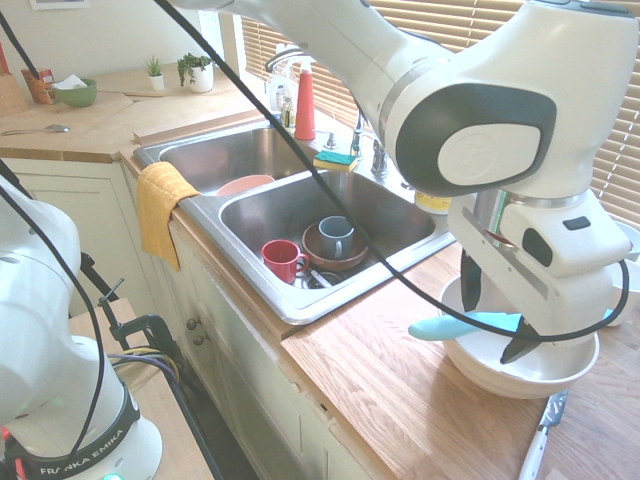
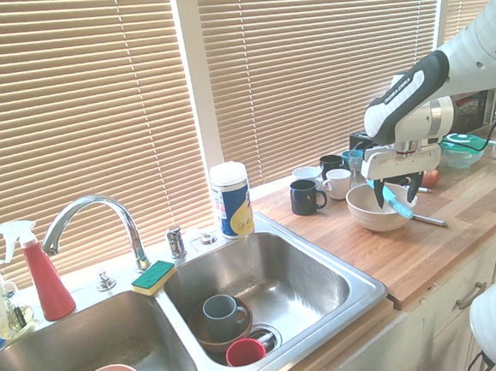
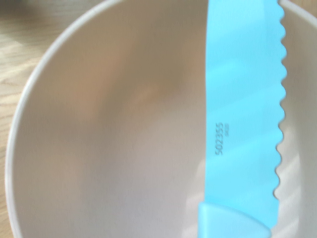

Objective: Put the knife into the sink

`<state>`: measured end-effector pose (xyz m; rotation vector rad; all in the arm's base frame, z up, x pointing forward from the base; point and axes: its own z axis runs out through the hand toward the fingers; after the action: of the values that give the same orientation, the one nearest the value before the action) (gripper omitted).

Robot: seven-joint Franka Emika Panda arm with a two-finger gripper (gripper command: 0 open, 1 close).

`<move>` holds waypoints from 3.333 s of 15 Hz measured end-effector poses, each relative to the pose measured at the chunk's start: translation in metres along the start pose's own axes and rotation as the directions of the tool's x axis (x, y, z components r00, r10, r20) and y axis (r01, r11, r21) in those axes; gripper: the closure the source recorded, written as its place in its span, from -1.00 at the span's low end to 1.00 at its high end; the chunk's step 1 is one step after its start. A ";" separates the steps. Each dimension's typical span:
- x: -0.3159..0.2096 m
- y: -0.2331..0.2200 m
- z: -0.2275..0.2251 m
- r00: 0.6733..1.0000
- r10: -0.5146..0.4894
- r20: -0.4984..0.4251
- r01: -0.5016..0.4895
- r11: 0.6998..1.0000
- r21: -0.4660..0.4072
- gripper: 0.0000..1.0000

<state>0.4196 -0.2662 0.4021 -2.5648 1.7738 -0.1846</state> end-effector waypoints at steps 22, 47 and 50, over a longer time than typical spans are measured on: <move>-0.012 -0.031 0.011 0.999 -0.046 0.020 0.047 0.999 -0.014 1.00; -0.321 -0.174 0.105 0.898 -0.439 -0.023 0.440 0.897 0.043 1.00; -0.338 -0.176 0.142 0.910 -0.414 -0.007 0.414 0.909 0.041 1.00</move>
<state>0.4810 0.1039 0.2462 -2.8723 1.1827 -0.2205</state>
